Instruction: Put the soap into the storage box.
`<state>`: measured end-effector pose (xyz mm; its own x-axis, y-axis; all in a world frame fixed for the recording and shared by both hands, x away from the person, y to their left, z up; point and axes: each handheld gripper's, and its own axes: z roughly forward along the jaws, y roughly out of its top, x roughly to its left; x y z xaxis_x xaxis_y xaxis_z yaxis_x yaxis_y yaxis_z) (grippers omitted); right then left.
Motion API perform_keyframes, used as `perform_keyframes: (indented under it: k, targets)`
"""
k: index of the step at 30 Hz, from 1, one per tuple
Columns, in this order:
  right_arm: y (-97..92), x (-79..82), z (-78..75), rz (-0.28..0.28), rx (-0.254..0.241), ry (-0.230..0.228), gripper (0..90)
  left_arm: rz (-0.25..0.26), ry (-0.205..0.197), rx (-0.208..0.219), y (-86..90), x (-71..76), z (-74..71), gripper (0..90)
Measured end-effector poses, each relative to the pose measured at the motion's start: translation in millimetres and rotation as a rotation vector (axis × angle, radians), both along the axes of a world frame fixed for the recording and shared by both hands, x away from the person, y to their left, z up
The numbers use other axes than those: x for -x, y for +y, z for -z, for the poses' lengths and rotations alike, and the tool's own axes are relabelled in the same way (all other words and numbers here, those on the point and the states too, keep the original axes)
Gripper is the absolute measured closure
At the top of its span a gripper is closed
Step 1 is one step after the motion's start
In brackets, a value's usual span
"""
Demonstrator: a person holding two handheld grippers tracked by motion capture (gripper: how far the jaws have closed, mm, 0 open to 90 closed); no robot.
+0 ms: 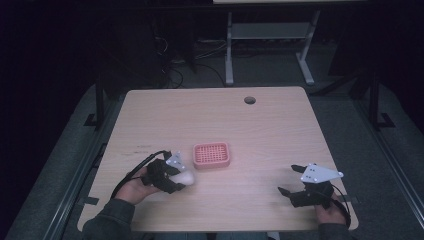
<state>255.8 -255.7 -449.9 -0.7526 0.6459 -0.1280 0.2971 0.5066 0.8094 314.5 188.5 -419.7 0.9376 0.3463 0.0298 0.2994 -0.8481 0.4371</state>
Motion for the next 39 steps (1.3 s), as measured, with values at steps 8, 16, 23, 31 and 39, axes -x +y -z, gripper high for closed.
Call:
perform_keyframes:
  k: [8, 16, 23, 31, 39]
  targets:
    - [-1.6, 0.7, -1.4, 0.001, -0.015, -0.006, 13.7, -0.003, 0.004, 0.011, -2.2, -8.2, -7.8, 49.2]
    - [-1.6, 1.3, -1.6, 0.001, -0.024, -0.001, 13.7, 0.005, 0.015, 0.019, -3.6, -17.7, -13.0, 49.2]
    - [-1.9, 1.3, -1.3, 0.002, -0.027, 0.004, 13.7, 0.014, 0.009, 0.014, -10.4, -24.7, -18.7, 49.2]
    - [-3.4, 2.0, -2.3, 0.006, -0.026, -0.01, 13.7, 0.015, 0.01, 0.012, -15.3, -29.5, -21.3, 49.2]
    - [-3.2, 2.0, -2.2, 0.004, -0.025, -0.012, 13.7, 0.015, 0.011, 0.006, -20.1, -36.7, -24.2, 49.2]
